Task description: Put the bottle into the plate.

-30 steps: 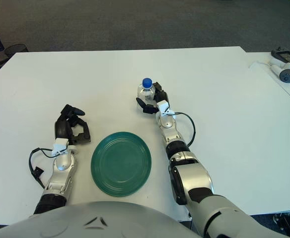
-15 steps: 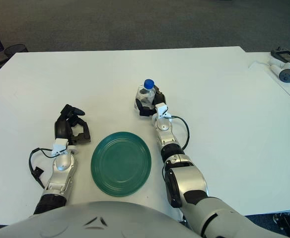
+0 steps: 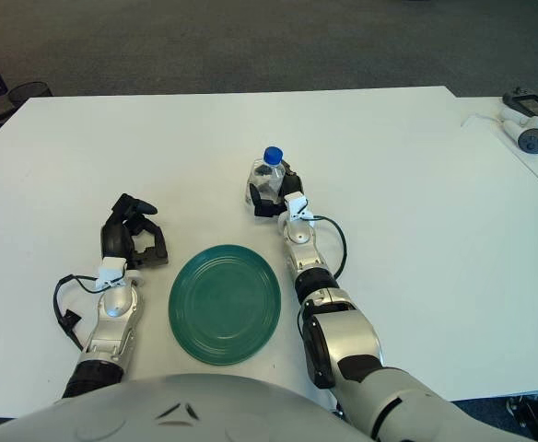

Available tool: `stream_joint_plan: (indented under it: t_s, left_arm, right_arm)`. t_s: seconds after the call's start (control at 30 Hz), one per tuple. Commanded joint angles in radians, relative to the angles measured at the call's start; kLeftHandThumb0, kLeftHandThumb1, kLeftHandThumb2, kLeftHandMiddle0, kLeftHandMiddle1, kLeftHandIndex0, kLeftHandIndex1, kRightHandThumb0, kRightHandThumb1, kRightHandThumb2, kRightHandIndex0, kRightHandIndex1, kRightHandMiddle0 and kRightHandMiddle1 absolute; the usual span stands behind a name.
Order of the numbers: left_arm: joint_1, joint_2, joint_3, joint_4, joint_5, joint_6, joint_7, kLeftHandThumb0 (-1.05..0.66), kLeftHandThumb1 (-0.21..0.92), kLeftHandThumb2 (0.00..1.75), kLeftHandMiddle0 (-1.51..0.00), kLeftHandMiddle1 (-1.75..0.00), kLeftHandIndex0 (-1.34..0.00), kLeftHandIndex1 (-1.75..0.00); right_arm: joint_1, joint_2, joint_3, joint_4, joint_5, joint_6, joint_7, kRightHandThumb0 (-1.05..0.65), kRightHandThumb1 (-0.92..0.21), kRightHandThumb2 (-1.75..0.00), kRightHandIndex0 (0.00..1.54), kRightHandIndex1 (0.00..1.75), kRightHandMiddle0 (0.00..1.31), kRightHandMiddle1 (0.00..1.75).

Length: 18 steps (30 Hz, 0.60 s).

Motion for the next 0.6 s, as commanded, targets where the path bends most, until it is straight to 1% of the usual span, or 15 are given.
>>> stream_joint_plan:
  t_s: [0.0,0.03,0.07,0.1,0.2,0.27,0.4,0.47,0.57]
  left_arm:
    - [0.049,0.020,0.010,0.051,0.016,0.004,-0.003,0.00,-0.07,1.75,-0.88,-1.75,-0.70,-1.72]
    - [0.050,0.021,0.009,0.050,0.014,0.006,-0.006,0.00,-0.07,1.75,-0.88,-1.75,-0.70,-1.73]
    - [0.050,0.022,0.009,0.050,0.012,0.007,-0.009,0.00,-0.07,1.75,-0.88,-1.75,-0.70,-1.73]
    - [0.050,0.022,0.009,0.049,0.011,0.008,-0.011,0.00,-0.07,1.75,-0.88,-1.75,-0.70,-1.73]
    - [0.049,0.025,0.009,0.049,0.007,0.008,-0.017,0.00,-0.07,1.75,-0.88,-1.75,-0.70,-1.73]
    - [0.049,0.026,0.009,0.050,0.007,0.008,-0.018,0.00,-0.07,1.75,-0.88,-1.75,-0.70,-1.73]
    - [0.050,0.025,0.008,0.046,0.010,0.015,-0.018,0.00,-0.07,1.75,-0.88,-1.75,-0.70,-1.73]
    - [0.050,0.025,0.007,0.046,0.009,0.014,-0.019,0.00,-0.07,1.75,-0.88,-1.75,-0.70,-1.73]
    - [0.051,0.025,0.006,0.046,0.009,0.013,-0.020,0.00,-0.07,1.75,-0.88,-1.75,-0.69,-1.73]
  right_arm:
    - [0.054,0.003,-0.003,-0.103,0.012,0.041,0.008,-0.05,-0.18,-1.46,1.32,1.75,1.14,1.75]
    - [0.082,0.008,0.005,-0.191,0.015,0.063,0.016,-0.05,-0.18,-1.47,1.31,1.75,1.14,1.75]
    - [0.122,0.011,0.019,-0.315,0.019,0.092,0.032,-0.05,-0.18,-1.47,1.31,1.75,1.14,1.75]
    - [0.151,0.013,0.029,-0.401,0.021,0.117,0.043,-0.05,-0.18,-1.47,1.31,1.75,1.14,1.75]
    - [0.219,0.010,0.058,-0.591,0.028,0.157,0.080,-0.05,-0.18,-1.46,1.32,1.75,1.15,1.75]
    - [0.249,0.007,0.070,-0.670,0.032,0.173,0.100,-0.05,-0.19,-1.46,1.32,1.75,1.15,1.75]
    - [0.298,-0.032,0.107,-0.819,0.066,0.146,0.192,-0.05,-0.19,-1.45,1.33,1.75,1.15,1.75]
    - [0.315,-0.044,0.128,-0.883,0.076,0.145,0.228,-0.05,-0.20,-1.44,1.33,1.75,1.15,1.75]
    - [0.330,-0.051,0.142,-0.940,0.080,0.157,0.254,-0.06,-0.20,-1.44,1.33,1.75,1.14,1.75]
